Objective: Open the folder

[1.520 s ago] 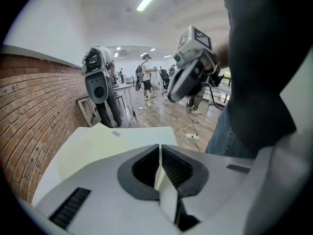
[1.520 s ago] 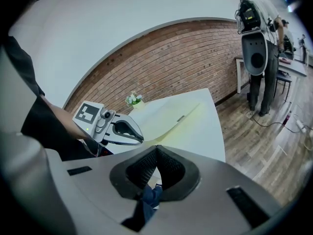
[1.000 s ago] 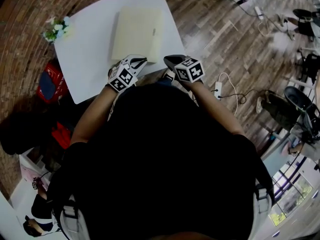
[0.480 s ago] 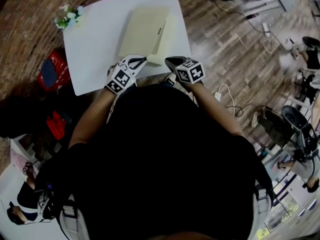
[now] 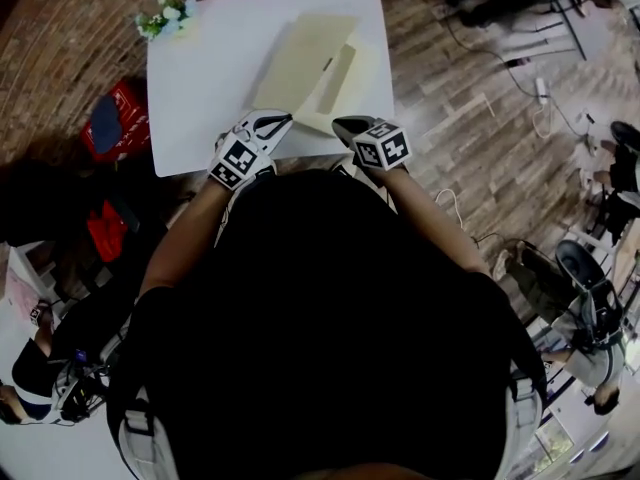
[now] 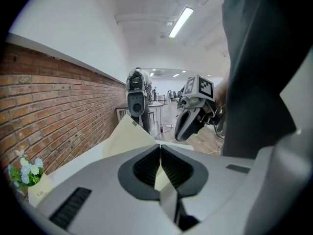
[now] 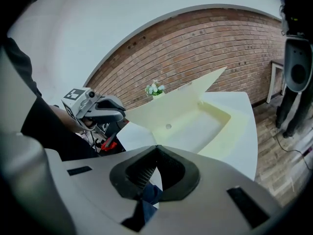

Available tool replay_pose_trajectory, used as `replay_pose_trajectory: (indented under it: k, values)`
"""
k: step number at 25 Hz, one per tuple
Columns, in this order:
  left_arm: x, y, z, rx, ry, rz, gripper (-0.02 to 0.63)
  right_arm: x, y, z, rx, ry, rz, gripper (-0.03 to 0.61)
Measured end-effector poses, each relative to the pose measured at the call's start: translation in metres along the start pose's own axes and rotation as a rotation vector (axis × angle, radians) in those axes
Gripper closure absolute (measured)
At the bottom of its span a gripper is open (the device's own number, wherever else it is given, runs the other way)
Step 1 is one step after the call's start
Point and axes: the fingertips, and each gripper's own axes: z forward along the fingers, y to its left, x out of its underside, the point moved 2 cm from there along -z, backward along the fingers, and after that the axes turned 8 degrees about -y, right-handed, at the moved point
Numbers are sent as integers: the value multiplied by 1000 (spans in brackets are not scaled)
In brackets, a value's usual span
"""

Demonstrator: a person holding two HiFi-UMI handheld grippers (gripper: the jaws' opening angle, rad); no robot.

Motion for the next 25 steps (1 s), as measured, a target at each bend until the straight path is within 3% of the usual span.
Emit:
replay_pose_trajectory:
  k: [25]
  values:
    - [14,64,-82,-264,-104,-175,598,-19,23,46,-79,60,-76,555]
